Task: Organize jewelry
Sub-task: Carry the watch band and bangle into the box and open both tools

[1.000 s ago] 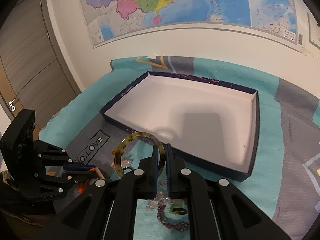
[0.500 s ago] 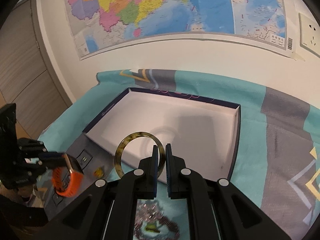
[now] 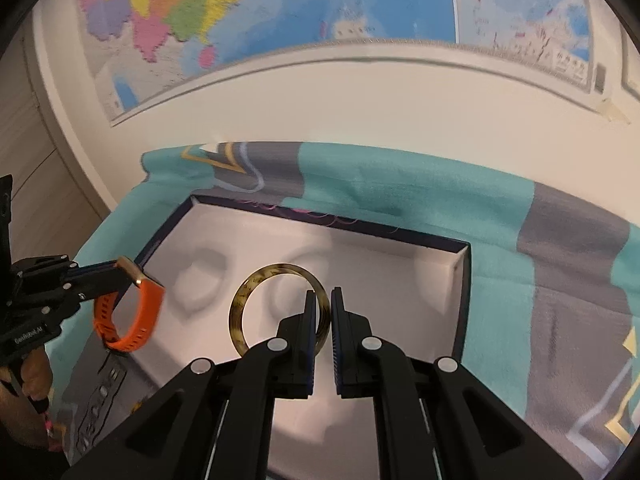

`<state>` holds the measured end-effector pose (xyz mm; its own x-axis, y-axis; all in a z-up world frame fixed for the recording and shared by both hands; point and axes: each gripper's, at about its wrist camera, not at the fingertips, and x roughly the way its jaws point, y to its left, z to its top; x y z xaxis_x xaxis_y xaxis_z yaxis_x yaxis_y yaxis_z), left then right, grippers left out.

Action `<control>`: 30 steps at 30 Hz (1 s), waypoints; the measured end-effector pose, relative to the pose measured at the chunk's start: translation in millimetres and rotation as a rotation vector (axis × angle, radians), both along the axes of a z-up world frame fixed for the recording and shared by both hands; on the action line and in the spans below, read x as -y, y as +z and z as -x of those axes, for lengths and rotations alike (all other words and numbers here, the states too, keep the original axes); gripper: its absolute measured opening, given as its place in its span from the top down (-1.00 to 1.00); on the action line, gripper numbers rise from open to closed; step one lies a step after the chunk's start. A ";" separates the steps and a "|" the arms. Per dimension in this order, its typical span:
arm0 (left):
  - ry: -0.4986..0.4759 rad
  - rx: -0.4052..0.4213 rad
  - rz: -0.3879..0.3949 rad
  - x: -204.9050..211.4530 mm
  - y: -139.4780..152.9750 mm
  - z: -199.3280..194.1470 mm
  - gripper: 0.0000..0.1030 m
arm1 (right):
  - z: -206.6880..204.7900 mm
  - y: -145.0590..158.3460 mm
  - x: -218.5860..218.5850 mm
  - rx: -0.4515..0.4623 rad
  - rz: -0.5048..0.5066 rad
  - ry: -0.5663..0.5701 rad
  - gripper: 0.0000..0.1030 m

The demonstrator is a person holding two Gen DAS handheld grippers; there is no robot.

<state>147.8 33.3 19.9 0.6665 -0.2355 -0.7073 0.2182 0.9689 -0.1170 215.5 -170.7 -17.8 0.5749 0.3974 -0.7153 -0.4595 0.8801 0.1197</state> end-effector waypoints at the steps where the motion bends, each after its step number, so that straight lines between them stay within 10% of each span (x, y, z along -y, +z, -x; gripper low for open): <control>1: 0.005 -0.008 -0.002 1.2 -2.8 -8.6 0.84 | -4.3 -1.9 -2.0 -0.005 0.006 -0.004 0.89; 30: 0.109 -0.224 -0.022 12.2 -49.9 -122.2 0.83 | -62.4 -25.0 -20.1 -0.111 0.026 -0.113 0.85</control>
